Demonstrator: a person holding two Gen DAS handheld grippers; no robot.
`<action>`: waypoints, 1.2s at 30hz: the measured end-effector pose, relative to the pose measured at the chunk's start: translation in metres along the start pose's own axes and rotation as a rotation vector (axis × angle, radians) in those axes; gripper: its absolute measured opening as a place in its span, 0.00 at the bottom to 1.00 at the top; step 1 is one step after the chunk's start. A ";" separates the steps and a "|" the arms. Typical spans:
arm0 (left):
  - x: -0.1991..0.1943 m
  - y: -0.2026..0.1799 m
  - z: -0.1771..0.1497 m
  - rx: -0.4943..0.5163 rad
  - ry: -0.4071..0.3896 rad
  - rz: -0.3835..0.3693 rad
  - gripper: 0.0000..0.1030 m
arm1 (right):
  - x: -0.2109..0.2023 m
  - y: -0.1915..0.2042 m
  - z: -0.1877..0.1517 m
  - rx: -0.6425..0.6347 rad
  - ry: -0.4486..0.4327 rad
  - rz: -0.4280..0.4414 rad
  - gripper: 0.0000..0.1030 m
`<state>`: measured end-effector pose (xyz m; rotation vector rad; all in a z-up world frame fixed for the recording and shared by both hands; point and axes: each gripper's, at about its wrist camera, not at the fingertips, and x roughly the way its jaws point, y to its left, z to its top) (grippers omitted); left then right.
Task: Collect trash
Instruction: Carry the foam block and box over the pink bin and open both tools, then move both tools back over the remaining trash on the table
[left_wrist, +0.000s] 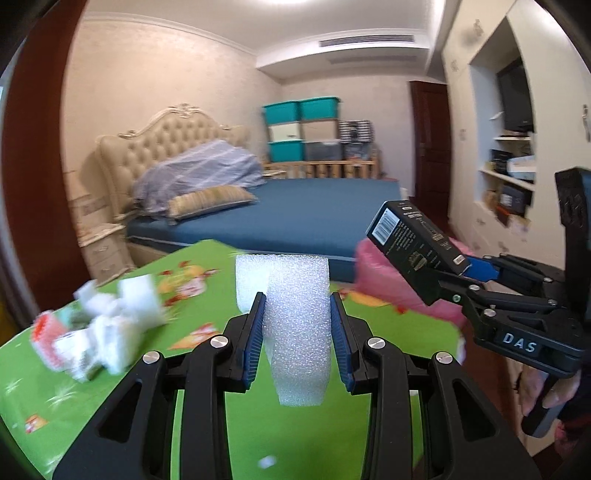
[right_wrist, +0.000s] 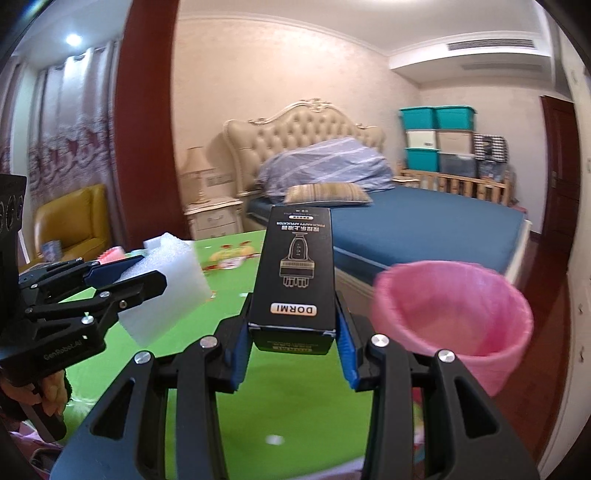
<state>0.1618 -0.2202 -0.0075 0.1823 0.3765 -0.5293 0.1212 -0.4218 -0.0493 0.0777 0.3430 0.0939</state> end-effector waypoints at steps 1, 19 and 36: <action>0.008 -0.008 0.005 0.008 -0.004 -0.023 0.33 | -0.001 -0.009 -0.001 0.002 0.002 -0.017 0.38; 0.131 -0.098 0.071 0.012 0.031 -0.267 0.33 | 0.017 -0.140 -0.007 0.037 0.007 -0.229 0.38; 0.152 -0.086 0.065 -0.062 0.013 -0.170 0.89 | 0.017 -0.152 -0.026 0.080 0.007 -0.244 0.70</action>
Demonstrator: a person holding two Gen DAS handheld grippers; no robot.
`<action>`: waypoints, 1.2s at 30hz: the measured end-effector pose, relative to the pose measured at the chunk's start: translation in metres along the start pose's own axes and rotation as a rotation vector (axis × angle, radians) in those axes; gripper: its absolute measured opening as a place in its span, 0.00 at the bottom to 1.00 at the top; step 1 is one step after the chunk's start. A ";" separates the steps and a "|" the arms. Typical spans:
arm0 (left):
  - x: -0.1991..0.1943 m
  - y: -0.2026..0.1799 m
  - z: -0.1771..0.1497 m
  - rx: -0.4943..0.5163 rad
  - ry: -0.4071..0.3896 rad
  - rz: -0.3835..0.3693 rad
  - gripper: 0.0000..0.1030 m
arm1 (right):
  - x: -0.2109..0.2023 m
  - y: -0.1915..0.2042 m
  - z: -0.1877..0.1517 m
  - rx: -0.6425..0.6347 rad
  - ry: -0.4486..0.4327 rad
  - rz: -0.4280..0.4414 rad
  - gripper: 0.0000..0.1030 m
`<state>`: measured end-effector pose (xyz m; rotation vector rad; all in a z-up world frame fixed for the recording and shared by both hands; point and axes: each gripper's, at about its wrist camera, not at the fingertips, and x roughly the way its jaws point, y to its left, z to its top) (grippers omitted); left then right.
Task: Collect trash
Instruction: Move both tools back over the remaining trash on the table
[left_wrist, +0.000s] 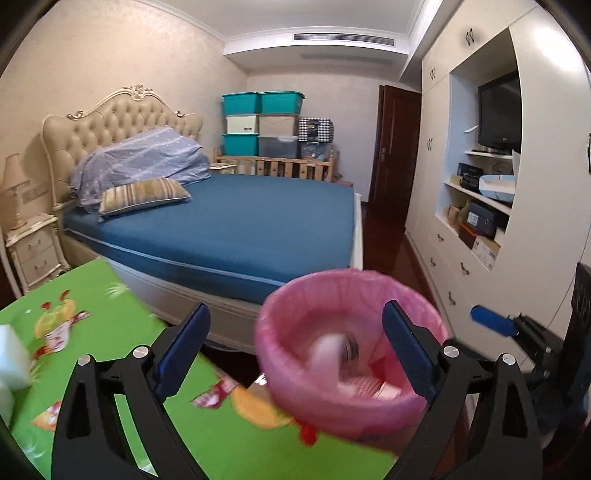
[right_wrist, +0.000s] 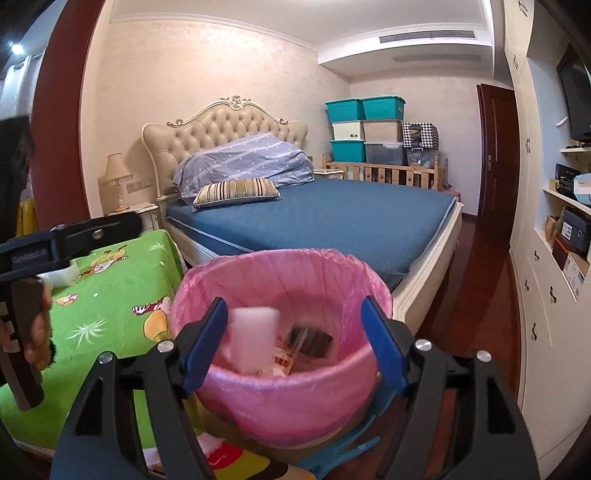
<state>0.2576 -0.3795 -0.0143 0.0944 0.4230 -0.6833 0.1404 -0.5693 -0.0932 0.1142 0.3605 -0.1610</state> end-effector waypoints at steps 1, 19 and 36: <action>-0.007 0.003 -0.003 0.002 -0.004 0.017 0.90 | -0.002 0.001 0.000 0.005 -0.001 0.001 0.71; -0.146 0.125 -0.050 0.028 0.011 0.379 0.92 | 0.006 0.182 0.012 -0.130 0.042 0.238 0.79; -0.241 0.291 -0.107 -0.256 0.100 0.660 0.92 | 0.045 0.357 0.006 -0.275 0.155 0.416 0.82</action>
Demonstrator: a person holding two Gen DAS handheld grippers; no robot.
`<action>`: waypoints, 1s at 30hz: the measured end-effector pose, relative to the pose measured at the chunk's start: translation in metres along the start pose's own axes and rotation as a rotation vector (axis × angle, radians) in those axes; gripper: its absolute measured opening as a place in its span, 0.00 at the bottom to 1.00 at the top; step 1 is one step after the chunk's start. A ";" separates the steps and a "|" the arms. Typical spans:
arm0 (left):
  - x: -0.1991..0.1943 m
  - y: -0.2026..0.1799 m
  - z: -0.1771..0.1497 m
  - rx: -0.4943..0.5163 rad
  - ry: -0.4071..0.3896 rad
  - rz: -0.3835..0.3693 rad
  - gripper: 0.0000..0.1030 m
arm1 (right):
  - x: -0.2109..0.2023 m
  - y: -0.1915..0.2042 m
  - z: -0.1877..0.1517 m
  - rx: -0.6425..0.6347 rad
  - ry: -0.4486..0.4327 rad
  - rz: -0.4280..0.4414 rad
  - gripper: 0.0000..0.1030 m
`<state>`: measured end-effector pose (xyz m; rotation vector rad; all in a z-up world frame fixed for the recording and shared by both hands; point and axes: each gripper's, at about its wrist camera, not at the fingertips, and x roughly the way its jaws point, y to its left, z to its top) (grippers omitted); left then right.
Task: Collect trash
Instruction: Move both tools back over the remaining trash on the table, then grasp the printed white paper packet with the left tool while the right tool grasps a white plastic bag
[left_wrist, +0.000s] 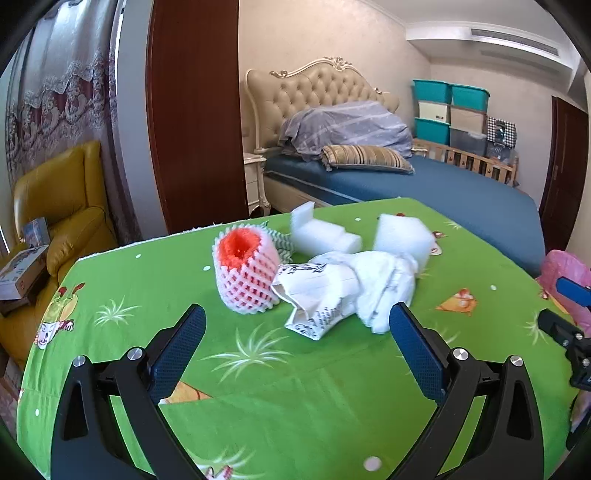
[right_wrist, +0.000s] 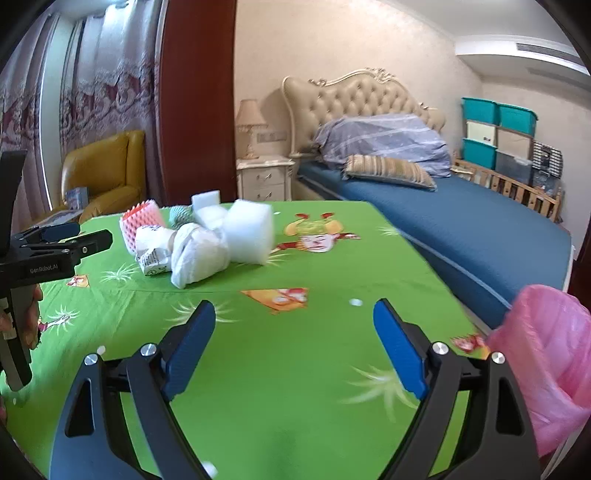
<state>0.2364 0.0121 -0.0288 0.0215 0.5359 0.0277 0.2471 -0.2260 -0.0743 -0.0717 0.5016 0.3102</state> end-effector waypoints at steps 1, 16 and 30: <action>0.003 0.001 0.000 0.008 0.000 0.003 0.92 | 0.008 0.004 0.003 -0.002 0.016 0.000 0.82; 0.091 -0.012 0.020 -0.069 0.168 0.005 0.92 | 0.017 -0.002 0.011 0.058 0.006 0.029 0.82; 0.039 0.007 -0.005 -0.050 0.128 -0.020 0.56 | 0.038 0.030 0.011 -0.052 0.095 0.018 0.82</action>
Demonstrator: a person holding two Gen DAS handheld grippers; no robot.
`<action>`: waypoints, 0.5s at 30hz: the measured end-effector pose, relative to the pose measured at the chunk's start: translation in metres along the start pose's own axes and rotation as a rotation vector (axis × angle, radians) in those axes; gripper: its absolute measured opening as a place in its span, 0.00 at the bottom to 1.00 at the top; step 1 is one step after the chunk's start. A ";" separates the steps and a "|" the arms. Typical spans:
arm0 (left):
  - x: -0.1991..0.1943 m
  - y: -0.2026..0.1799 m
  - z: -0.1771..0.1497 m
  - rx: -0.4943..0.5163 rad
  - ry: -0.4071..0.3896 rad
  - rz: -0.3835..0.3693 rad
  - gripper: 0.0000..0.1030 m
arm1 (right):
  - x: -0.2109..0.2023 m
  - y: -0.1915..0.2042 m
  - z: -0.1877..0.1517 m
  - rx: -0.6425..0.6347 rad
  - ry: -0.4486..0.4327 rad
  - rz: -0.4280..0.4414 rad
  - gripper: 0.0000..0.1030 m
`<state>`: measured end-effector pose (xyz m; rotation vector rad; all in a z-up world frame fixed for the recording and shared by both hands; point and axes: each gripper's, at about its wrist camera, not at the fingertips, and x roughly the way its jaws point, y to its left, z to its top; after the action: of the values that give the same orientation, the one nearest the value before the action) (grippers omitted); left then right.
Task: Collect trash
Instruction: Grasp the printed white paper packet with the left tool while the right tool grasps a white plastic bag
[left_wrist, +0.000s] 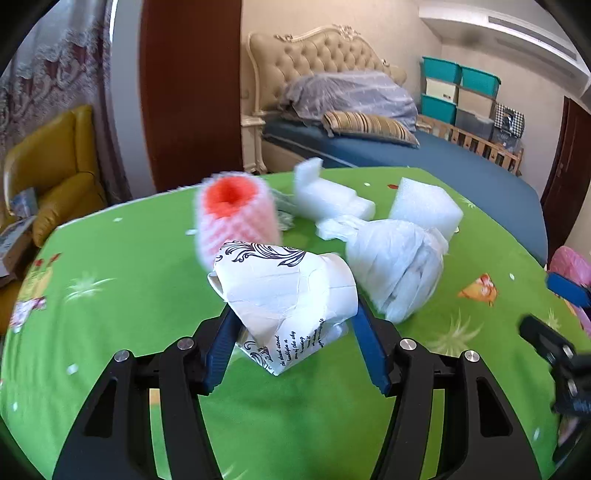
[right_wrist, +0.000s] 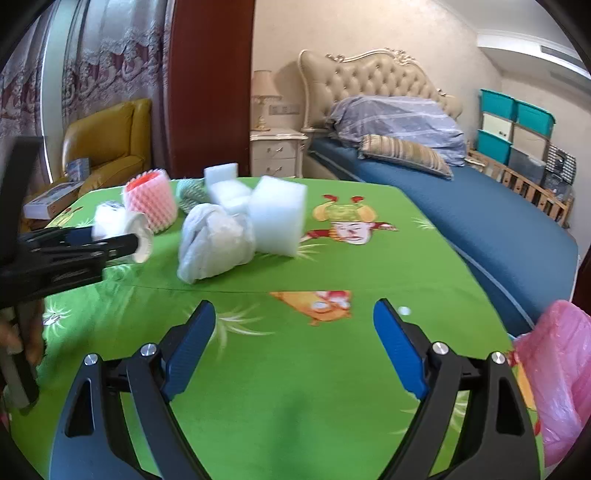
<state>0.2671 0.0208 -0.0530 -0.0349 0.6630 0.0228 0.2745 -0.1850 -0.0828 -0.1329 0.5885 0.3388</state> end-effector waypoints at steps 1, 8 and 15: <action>-0.004 0.004 -0.002 0.000 -0.005 0.005 0.56 | 0.003 0.003 0.002 0.001 0.004 0.010 0.82; -0.032 0.039 -0.006 -0.009 -0.102 0.126 0.56 | 0.037 0.030 0.025 0.027 0.055 0.064 0.82; -0.041 0.067 -0.012 -0.109 -0.156 0.104 0.56 | 0.070 0.071 0.045 -0.020 0.096 0.054 0.82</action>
<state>0.2255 0.0873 -0.0387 -0.1021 0.5067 0.1605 0.3278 -0.0895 -0.0871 -0.1537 0.6847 0.3922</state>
